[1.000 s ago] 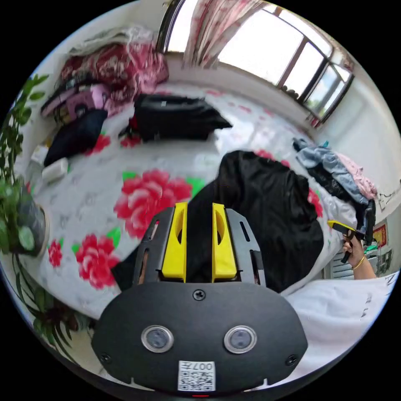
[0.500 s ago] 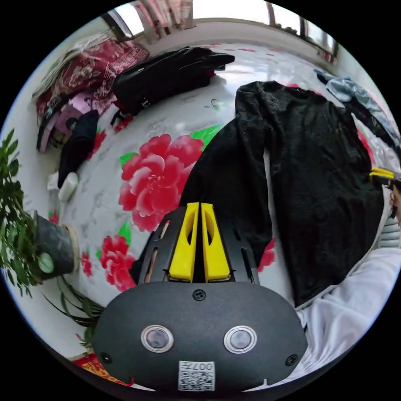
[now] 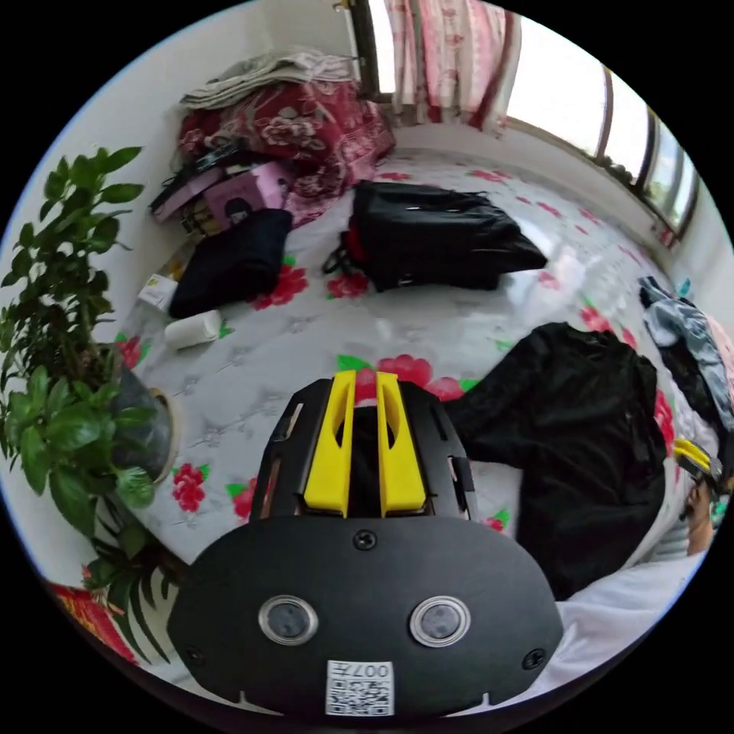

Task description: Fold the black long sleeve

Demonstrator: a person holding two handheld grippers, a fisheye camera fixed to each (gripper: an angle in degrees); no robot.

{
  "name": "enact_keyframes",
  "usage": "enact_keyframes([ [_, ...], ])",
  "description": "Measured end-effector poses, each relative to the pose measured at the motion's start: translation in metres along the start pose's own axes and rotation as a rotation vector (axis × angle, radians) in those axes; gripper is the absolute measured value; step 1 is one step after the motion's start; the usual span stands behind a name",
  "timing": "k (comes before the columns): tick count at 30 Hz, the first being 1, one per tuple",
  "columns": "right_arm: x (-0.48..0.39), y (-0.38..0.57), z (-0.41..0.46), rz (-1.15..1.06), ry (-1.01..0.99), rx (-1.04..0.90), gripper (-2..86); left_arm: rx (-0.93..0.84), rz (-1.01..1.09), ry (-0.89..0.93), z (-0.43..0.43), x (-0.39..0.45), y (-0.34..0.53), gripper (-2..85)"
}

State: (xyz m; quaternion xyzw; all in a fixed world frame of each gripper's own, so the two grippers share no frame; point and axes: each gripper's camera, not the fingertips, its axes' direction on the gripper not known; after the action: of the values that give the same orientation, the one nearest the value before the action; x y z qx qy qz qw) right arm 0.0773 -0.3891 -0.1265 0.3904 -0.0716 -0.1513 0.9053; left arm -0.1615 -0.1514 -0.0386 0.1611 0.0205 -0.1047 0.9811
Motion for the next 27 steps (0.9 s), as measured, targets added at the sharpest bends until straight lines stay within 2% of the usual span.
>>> enact_keyframes([
  [2, -0.008, -0.019, 0.061, -0.002, -0.001, -0.153, 5.0, -0.039, 0.116, 0.138, 0.013, 0.045, -0.006, 7.8],
  [4, 0.0, -0.024, 0.095, 0.052, 0.023, -0.286, 3.4, -0.069, 0.197, 0.191, 0.028, 0.077, -0.012, 8.6],
  [8, 0.033, -0.037, 0.06, 0.052, -0.019, -0.221, 0.5, -0.092, 0.36, 0.246, 0.059, 0.135, -0.028, 9.6],
  [10, 0.061, -0.042, 0.011, 0.053, 0.03, -0.091, 0.3, -0.124, 0.379, 0.233, 0.073, 0.149, -0.036, 9.9],
  [12, 0.1, -0.044, -0.048, 0.109, 0.177, 0.023, 0.3, -0.156, 0.378, 0.23, 0.086, 0.158, -0.044, 10.0],
  [14, 0.159, -0.035, -0.12, 0.263, 0.421, 0.188, 0.6, -0.199, 0.374, 0.19, 0.102, 0.166, -0.052, 9.7],
  [16, 0.2, -0.024, -0.151, 0.434, 0.601, 0.225, 1.6, -0.216, 0.381, 0.154, 0.11, 0.17, -0.053, 8.1],
  [17, 0.219, -0.018, -0.158, 0.506, 0.63, 0.212, 2.5, -0.205, 0.38, 0.141, 0.11, 0.171, -0.054, 5.5],
  [21, 0.208, -0.014, -0.123, 0.418, 0.465, 0.23, 4.1, -0.215, 0.39, 0.107, 0.111, 0.173, -0.058, -0.1],
  [25, 0.144, -0.036, -0.002, 0.162, 0.17, 0.076, 4.2, -0.173, 0.299, 0.13, 0.099, 0.155, -0.063, -0.8],
  [27, 0.114, -0.05, 0.046, 0.077, 0.106, 0.004, 4.3, -0.175, 0.281, 0.151, 0.095, 0.149, -0.063, -0.9],
])
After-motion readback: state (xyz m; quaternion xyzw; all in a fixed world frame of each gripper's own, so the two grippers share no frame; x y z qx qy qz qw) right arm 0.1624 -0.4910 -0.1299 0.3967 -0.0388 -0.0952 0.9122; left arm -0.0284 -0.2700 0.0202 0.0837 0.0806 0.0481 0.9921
